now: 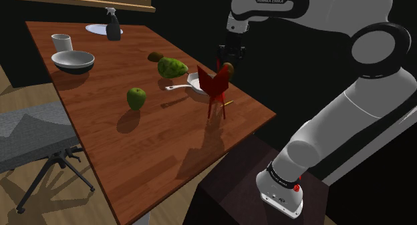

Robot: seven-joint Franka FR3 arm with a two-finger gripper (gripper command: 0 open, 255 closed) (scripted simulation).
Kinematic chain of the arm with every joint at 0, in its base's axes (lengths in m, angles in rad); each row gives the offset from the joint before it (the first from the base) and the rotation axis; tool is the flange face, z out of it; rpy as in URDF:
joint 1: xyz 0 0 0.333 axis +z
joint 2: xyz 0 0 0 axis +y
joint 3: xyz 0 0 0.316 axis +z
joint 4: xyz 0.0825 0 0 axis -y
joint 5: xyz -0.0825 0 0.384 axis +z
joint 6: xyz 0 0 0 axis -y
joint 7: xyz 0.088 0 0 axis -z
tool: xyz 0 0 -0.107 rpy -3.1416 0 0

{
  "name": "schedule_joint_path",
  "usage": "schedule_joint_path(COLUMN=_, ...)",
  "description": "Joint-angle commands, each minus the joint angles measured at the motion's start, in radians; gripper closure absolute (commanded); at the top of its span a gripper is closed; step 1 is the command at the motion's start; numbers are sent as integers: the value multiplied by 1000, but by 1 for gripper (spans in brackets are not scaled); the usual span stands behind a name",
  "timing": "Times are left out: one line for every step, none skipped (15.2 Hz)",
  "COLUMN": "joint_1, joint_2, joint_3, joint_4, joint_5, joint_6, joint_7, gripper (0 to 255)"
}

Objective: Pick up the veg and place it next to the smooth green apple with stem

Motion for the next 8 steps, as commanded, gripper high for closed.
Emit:
schedule_joint_path(joint_1=20, joint_2=17, joint_3=26, joint_4=21, joint_5=11, joint_6=-6, joint_7=45, gripper=255)
schedule_joint_path(joint_1=31, joint_2=26, joint_3=39, joint_4=31, joint_5=16, joint_6=-7, joint_7=68, gripper=255)
schedule_joint_path(joint_1=41, joint_2=36, joint_3=52, joint_4=42, joint_5=21, joint_6=-9, joint_7=91, gripper=255)
schedule_joint_path(joint_1=52, joint_2=47, joint_3=65, joint_4=54, joint_5=25, joint_6=-11, joint_7=113, gripper=255)
schedule_joint_path(joint_1=62, joint_2=58, joint_3=78, joint_4=67, joint_5=30, joint_6=-12, joint_7=135, gripper=255)
schedule_joint_path(joint_1=73, joint_2=71, joint_3=91, joint_4=82, joint_5=34, joint_6=-15, joint_7=158, gripper=255)
schedule_joint_path(joint_1=83, joint_2=85, joint_3=103, joint_4=97, joint_5=37, joint_6=-17, joint_7=180, gripper=255)
schedule_joint_path(joint_1=94, joint_2=99, joint_3=115, joint_4=114, joint_5=40, joint_6=-19, joint_7=202, gripper=255)
